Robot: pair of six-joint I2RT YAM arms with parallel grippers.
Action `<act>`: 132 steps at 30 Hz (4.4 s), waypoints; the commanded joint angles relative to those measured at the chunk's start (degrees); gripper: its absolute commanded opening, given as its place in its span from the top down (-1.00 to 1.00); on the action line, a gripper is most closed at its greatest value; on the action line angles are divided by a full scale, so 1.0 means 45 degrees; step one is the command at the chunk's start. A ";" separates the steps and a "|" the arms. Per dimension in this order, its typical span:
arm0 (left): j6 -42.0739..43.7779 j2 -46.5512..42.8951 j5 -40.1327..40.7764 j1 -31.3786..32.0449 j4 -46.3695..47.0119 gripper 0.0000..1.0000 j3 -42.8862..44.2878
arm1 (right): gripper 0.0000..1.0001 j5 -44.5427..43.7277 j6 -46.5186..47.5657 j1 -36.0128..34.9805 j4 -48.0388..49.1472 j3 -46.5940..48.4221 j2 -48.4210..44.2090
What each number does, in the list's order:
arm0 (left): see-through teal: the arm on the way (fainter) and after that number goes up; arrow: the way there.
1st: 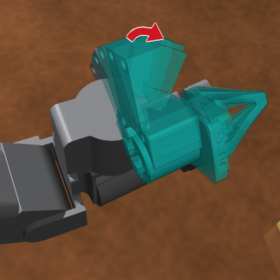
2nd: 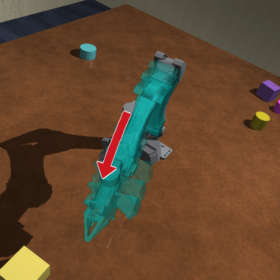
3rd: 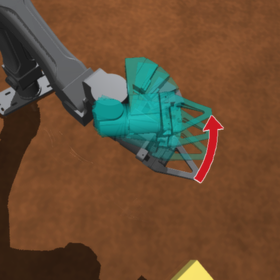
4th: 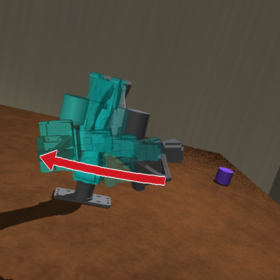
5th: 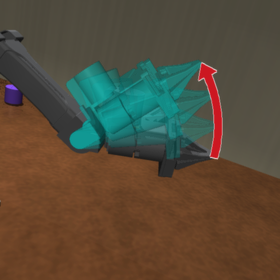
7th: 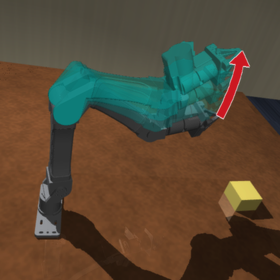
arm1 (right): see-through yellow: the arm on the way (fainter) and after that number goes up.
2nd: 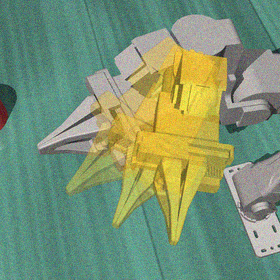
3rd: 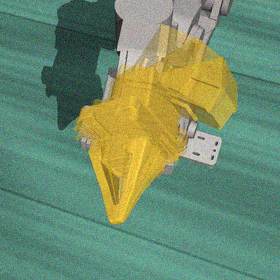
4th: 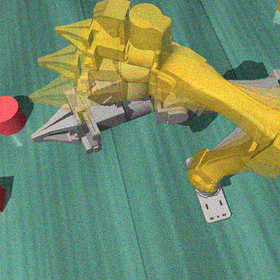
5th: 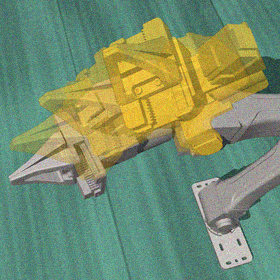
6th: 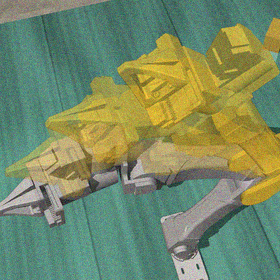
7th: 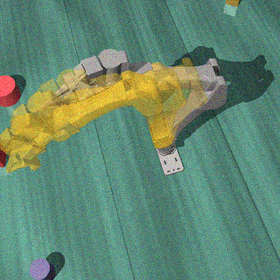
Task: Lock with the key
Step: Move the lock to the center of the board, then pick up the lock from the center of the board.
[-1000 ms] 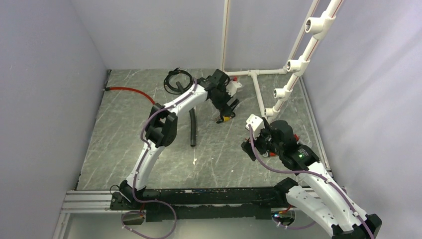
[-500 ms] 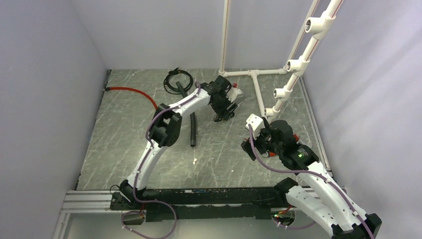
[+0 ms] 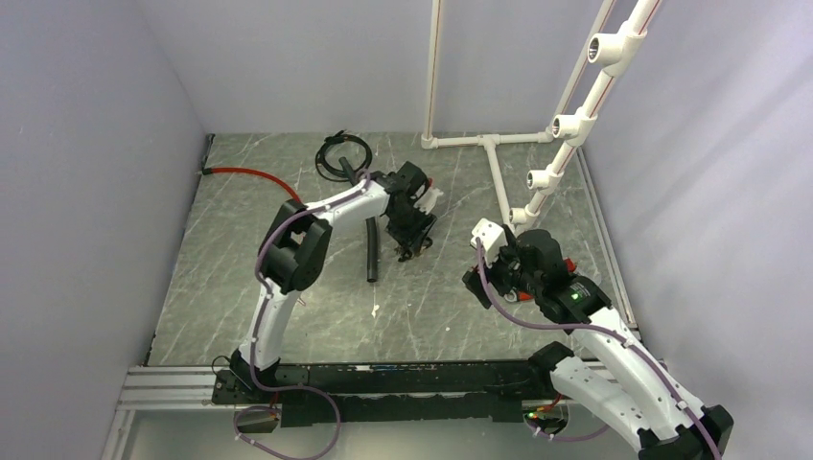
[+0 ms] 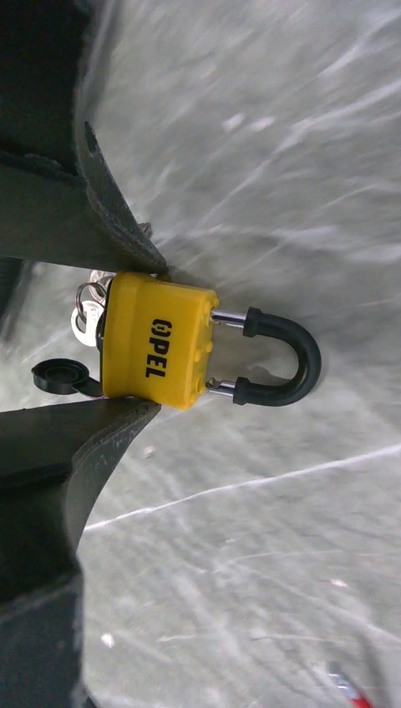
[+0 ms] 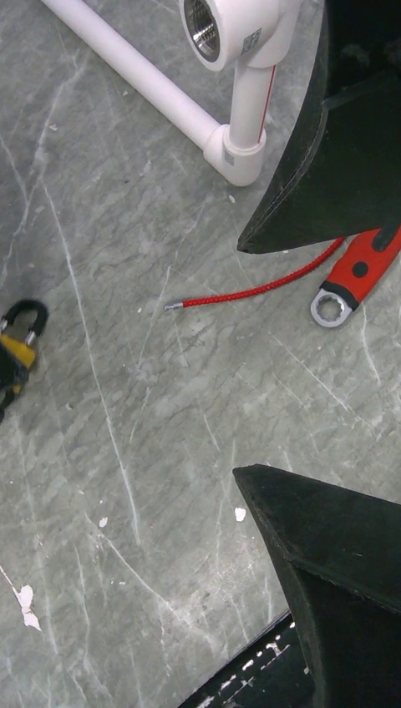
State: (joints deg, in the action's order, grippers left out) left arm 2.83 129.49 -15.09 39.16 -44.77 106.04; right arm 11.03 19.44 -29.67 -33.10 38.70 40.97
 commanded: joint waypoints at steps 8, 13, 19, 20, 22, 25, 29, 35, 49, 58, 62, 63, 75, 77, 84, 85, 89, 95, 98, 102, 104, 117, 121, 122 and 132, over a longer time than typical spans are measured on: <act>-0.3935 -0.4018 -0.2468 0.0566 0.1054 -0.77 -0.4384 | -0.99 0.0656 0.0499 0.0012 0.0818 0.0453 0.1098; -0.4078 -0.4964 -0.4669 0.0575 0.2770 -0.93 -0.5388 | -0.99 0.0748 0.0259 0.0012 0.0799 0.0666 0.1378; -0.3534 -0.5777 -0.5507 0.0282 0.3401 -0.96 -0.6541 | -0.99 0.0019 -0.0415 0.0011 0.0767 0.0912 0.1467; -0.3446 -0.6126 -0.5608 -0.0030 0.3462 -0.98 -0.6871 | -0.99 -0.0008 -0.0529 0.0021 0.0739 0.0988 0.1472; -0.3256 -0.7056 -0.5514 -0.0834 0.3683 -0.99 -0.7439 | -0.99 0.0098 -0.1001 0.0012 0.0786 0.1156 0.1552; -0.2977 -0.8494 -0.4463 -0.2376 0.3619 -0.99 -0.7676 | -0.99 0.0659 -0.2042 0.0002 0.0977 0.1510 0.2028; -0.2892 -0.9606 -0.3320 -0.3925 0.2811 -0.99 -0.7399 | -0.99 0.1537 -0.3568 -0.0175 0.1379 0.1986 0.3160; -0.3504 -1.0574 -0.2505 -0.5745 0.2109 -0.99 -0.7233 | -0.96 0.2157 -0.4287 -0.1236 0.1171 0.3097 0.5950; -0.3900 -1.2007 -0.2457 -0.7841 0.2440 -0.99 -0.7559 | -0.97 0.2666 -0.5748 -0.1844 0.1103 0.4919 1.1167; -0.4184 -1.2208 -0.2639 -0.8255 0.2564 -0.99 -0.7508 | -0.99 0.2226 -0.5834 -0.1844 0.1674 0.5755 1.3055; -0.4213 -1.2214 -0.2604 -0.8357 0.2615 -0.99 -0.7593 | -0.99 0.2530 -0.5580 -0.1859 0.1848 0.6724 1.4040; -0.4204 -1.2204 -0.2630 -0.8385 0.2624 -0.99 -0.7620 | -0.99 0.2652 -0.5528 -0.1863 0.1880 0.6993 1.4206; -0.3812 -1.2174 -0.2923 -0.8467 0.2547 -0.99 -0.7659 | -0.98 0.3658 -0.4438 -0.2098 0.2044 0.8025 1.4406; -0.3582 -1.2174 -0.3019 -0.8467 0.2506 -0.99 -0.7650 | -0.99 0.2773 -0.3966 -0.2096 0.2244 0.7536 1.3743; -0.2944 -1.2307 -0.2023 -0.8467 0.2767 -0.99 -0.7452 | -0.90 -0.0172 -0.4107 -0.2212 0.2247 0.6595 1.3022; -0.2852 -1.2396 -0.1884 -0.8472 0.2998 -0.99 -0.7490 | -0.89 -0.0357 -0.4191 -0.2273 0.2316 0.6494 1.3041; -0.2991 -1.3069 -0.1052 -0.8467 0.4175 -0.99 -0.8115 | -0.87 -0.0500 -0.4904 -0.2501 0.2625 0.6375 1.3178; -0.2718 -1.2814 -0.1262 -0.8468 0.3553 -0.99 -0.7837 | -0.82 -0.1334 -0.5229 -0.3047 0.2966 0.6260 1.3528; -0.2737 -1.2843 -0.1231 -0.8467 0.3566 -0.99 -0.7975 | -0.78 -0.1605 -0.5242 -0.3204 0.2963 0.6154 1.3705; -0.2797 -1.2867 -0.1467 -0.8467 0.3661 -0.99 -0.8093 | -0.71 -0.1999 -0.5328 -0.3250 0.3039 0.5907 1.3899; -0.2722 -1.2850 -0.1636 -0.8477 0.3599 -0.99 -0.8094 | -0.68 -0.2074 -0.5345 -0.3245 0.3118 0.5776 1.3903; -0.2133 -1.2843 -0.2464 -0.8470 0.3404 -0.99 -0.8187 | -0.02 -0.2105 -0.5220 -0.3292 0.3431 0.5627 1.4145; -0.1764 -1.2785 -0.2797 -0.8467 0.2857 -0.99 -0.8048 | 0.24 -0.0566 -0.4945 -0.3046 0.3095 0.5689 1.3035; -0.1584 -1.2656 -0.3045 -0.8470 0.2552 -0.99 -0.7897 | 0.30 0.0117 -0.4855 -0.2895 0.2900 0.5782 1.2747; 0.0976 -1.3081 -0.7294 -0.8477 0.2166 -0.99 -0.8164 | 0.73 0.6923 -0.3844 -0.1672 0.1389 0.5874 0.9861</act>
State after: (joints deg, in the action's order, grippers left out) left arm -0.75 73.43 -36.95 1.21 -35.16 69.69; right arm 25.19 -0.97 -37.85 -24.71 63.88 90.45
